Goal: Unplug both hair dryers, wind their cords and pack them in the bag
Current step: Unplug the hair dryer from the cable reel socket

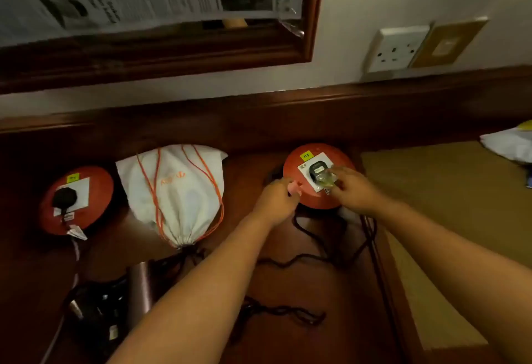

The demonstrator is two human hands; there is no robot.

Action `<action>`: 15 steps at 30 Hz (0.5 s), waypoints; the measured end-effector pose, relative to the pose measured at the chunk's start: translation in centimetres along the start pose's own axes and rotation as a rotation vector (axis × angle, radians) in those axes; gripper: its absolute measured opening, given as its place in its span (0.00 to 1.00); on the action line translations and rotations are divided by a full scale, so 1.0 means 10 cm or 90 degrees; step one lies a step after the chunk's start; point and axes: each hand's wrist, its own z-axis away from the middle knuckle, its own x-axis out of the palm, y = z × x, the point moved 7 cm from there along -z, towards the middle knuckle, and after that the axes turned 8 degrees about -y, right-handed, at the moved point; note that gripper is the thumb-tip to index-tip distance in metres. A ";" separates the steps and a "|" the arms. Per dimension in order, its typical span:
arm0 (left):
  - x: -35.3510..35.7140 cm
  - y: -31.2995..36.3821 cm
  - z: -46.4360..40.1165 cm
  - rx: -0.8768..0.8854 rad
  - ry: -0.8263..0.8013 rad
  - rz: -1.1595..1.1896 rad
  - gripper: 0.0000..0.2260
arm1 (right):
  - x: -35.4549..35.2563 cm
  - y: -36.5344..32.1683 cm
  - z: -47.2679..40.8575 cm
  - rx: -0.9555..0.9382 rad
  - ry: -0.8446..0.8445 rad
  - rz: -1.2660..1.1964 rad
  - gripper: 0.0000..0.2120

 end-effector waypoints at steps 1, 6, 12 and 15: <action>0.06 0.04 -0.06 -0.010 0.001 0.004 0.22 | -0.01 0.05 -0.05 -0.001 -0.001 0.008 0.25; 0.28 0.18 -0.36 0.004 0.032 -0.017 0.23 | 0.03 0.25 -0.31 -0.010 -0.057 0.047 0.33; 0.32 0.27 -0.60 0.040 0.067 -0.001 0.23 | 0.07 0.44 -0.56 -0.077 -0.095 0.091 0.30; 0.32 0.21 -0.71 0.004 0.109 0.034 0.23 | 0.07 0.48 -0.64 -0.108 -0.066 0.130 0.29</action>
